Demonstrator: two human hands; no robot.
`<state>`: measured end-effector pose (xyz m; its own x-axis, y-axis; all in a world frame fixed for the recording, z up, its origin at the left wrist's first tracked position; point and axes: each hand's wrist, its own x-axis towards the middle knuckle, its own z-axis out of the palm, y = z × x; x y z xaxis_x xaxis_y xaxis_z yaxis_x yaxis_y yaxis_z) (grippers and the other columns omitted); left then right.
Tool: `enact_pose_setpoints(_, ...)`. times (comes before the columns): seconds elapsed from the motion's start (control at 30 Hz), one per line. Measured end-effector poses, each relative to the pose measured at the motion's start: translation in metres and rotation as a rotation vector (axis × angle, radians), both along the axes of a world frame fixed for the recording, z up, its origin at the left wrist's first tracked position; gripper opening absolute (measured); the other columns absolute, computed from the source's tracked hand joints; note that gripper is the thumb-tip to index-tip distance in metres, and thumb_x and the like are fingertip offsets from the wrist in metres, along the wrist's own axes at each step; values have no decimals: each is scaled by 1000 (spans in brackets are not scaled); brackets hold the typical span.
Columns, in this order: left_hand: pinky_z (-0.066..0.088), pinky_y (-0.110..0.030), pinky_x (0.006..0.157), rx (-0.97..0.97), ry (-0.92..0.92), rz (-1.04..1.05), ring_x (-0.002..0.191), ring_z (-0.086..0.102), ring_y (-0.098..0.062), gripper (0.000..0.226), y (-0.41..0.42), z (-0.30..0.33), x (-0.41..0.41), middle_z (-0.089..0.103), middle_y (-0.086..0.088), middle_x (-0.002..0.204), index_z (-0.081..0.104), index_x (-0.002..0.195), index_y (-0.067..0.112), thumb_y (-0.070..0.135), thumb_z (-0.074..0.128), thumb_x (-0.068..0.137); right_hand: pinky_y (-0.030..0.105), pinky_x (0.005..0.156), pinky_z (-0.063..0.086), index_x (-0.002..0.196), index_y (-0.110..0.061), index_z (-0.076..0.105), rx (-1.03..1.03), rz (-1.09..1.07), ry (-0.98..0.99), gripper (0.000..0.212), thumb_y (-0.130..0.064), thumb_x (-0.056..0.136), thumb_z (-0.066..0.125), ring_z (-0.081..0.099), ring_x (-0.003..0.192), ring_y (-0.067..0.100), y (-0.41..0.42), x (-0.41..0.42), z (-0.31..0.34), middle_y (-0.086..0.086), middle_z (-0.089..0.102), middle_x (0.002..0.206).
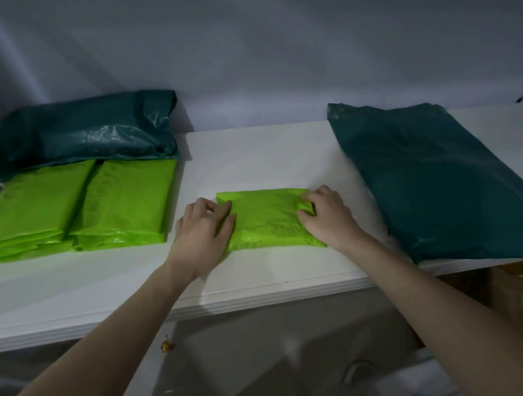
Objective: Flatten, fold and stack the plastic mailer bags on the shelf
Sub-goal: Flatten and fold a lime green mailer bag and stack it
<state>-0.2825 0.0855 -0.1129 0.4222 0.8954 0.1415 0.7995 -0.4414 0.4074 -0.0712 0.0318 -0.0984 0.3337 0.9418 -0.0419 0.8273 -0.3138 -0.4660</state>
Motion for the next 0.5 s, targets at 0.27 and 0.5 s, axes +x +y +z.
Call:
enact_pose_setpoints(0.27,4,-50,114,-68,271,-51,144,-4,-29,98,-4,-1,-5,6,-10,155,16,148,12,56,-16,67,38,102,28,129,-10,44,-65,-29,-21,44,-31,90,47,28,127,29,-8,-2,6,10,34,132)
enact_pose_setpoints(0.5,9,-38,117,56,-53,-112,145,11,-23,79,-8,12,18,16,-8,156,20,148,11,50,1,82,44,111,25,137,-8,43,303,208,-239,52,-34,92,40,30,136,31,-5,-38,10,14,36,146)
